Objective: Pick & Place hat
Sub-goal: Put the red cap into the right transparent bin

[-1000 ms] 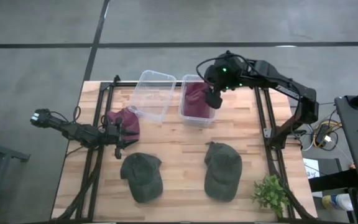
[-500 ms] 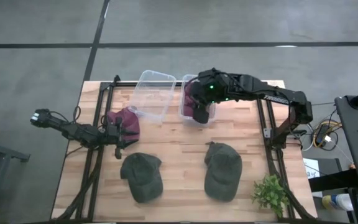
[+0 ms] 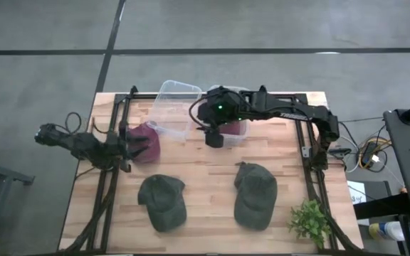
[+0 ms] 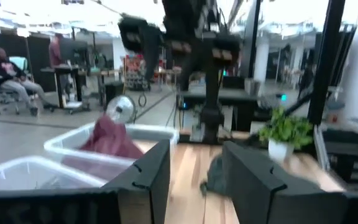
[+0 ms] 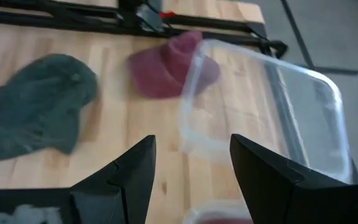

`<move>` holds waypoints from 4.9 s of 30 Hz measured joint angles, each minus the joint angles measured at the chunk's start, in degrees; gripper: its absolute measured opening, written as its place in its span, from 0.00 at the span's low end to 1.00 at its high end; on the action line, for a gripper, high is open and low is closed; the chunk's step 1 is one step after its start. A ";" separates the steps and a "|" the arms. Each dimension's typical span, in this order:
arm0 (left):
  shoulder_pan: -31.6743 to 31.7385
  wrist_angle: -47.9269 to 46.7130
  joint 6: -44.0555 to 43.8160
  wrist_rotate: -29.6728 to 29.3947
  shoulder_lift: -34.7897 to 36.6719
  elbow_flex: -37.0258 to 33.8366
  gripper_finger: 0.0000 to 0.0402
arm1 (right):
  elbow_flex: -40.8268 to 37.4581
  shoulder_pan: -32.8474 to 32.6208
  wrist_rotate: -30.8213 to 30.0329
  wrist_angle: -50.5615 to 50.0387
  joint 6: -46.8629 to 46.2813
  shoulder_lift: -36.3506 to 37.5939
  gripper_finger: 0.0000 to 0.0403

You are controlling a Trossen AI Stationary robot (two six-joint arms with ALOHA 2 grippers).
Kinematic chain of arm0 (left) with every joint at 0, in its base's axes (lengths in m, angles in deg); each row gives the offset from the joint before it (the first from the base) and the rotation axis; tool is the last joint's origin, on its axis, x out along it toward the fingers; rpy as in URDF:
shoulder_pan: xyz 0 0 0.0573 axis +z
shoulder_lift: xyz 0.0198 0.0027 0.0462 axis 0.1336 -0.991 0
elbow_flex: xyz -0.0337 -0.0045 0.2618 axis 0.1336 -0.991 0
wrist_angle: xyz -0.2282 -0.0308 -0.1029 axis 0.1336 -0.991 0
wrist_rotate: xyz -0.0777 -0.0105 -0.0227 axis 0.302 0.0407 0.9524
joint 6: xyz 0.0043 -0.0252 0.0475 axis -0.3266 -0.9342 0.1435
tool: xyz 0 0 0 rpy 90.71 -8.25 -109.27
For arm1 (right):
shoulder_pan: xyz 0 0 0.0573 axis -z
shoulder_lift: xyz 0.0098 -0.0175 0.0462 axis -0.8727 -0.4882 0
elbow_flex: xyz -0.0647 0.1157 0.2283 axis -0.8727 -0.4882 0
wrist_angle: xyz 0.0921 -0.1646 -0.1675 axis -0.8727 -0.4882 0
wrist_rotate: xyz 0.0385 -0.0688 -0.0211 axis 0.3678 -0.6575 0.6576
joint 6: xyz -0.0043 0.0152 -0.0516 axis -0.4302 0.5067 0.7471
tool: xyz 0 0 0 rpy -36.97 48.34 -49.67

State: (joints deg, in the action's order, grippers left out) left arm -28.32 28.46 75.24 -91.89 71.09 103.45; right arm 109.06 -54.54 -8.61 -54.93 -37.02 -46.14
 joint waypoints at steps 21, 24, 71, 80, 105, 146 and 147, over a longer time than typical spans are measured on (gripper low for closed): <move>-0.03 0.00 10.23 0.13 -11.15 19.13 0.35 | 1.80 -7.87 0.22 2.54 4.05 -2.39 0.50; -0.02 0.01 10.01 0.15 -12.72 21.52 0.35 | 1.26 -7.92 0.28 1.74 3.41 -2.01 0.50; 0.02 -89.42 -49.37 0.11 -54.60 64.04 0.35 | -56.08 -7.89 -0.13 40.38 -12.23 46.00 0.50; 0.02 -88.65 -62.29 1.79 -42.14 44.33 0.35 | -55.98 -8.07 -0.04 40.19 -12.20 46.02 0.50; 0.15 -69.80 -60.17 -14.12 -26.99 20.01 0.35 | -55.81 -8.11 -0.02 40.13 -12.73 45.98 0.50; 9.72 -65.05 -75.39 0.57 -29.48 23.50 0.79 | -55.81 -8.11 -0.04 39.67 -13.71 45.91 0.50; 11.42 -64.92 -75.28 1.45 -29.73 23.41 0.79 | -55.81 -8.11 -0.02 39.67 -13.69 45.91 0.50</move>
State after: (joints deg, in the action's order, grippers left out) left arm -16.90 -36.46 -0.04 -90.44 41.37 126.86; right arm 53.25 -62.65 -8.64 -15.26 -50.71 -0.22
